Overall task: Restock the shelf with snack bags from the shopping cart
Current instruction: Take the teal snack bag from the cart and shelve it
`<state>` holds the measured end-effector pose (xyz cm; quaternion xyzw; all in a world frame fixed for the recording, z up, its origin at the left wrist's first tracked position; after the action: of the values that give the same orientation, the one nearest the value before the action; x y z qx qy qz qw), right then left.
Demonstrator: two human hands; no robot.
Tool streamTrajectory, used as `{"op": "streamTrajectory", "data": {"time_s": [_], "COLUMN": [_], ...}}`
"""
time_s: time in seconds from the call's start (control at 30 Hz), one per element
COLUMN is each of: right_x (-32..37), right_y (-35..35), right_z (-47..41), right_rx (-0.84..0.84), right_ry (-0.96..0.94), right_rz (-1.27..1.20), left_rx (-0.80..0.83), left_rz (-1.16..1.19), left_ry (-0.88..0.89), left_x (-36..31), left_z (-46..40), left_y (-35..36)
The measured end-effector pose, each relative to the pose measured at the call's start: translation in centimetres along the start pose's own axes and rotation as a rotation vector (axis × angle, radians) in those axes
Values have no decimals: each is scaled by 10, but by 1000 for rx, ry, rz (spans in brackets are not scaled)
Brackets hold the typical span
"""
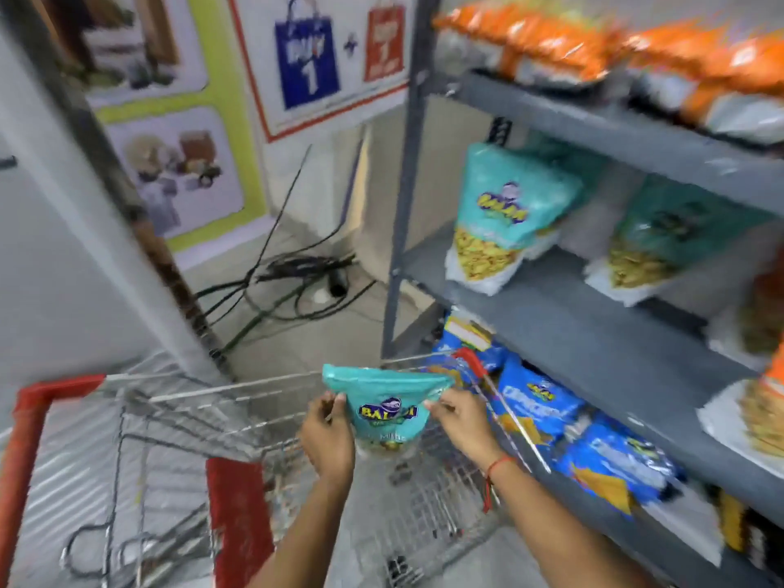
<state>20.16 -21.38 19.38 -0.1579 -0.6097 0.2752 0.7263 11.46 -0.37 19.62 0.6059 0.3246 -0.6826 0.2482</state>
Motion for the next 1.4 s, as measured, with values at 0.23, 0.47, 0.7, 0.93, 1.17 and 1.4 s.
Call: {"op": "streamTrajectory", "data": {"time_s": [0.23, 0.47, 0.7, 0.93, 1.17, 1.4], "right_x": [84, 161, 192, 175, 132, 63], "right_y": [-168, -318, -402, -413, -387, -350], "right_z": [65, 139, 190, 190, 151, 85], "right_rx": [-427, -766, -949, -956, -829, -756], "right_ry": [-113, -241, -307, -240, -108, 30], "right_rz": [-35, 8, 13, -7, -74, -28], "left_rx": [292, 605, 722, 754, 850, 874], "left_rz": [284, 342, 389, 320, 241, 217], "left_ry": [338, 520, 541, 528, 483, 357], "left_x": [-176, -331, -417, -419, -376, -294], "left_z": [23, 51, 98, 109, 87, 60], "left_y": [62, 126, 162, 175, 196, 239]}}
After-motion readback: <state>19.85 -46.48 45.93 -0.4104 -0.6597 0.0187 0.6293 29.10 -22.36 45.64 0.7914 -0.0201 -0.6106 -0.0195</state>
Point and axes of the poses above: each hand's wrist, its own z-axis away from the middle knuckle, its own y-axis out of the palm, x = y × z, the point moved 5 cm from there along -z, towards the middle knuckle, and after that the axes turned 9 degrees about y, right-handed, at the moved point
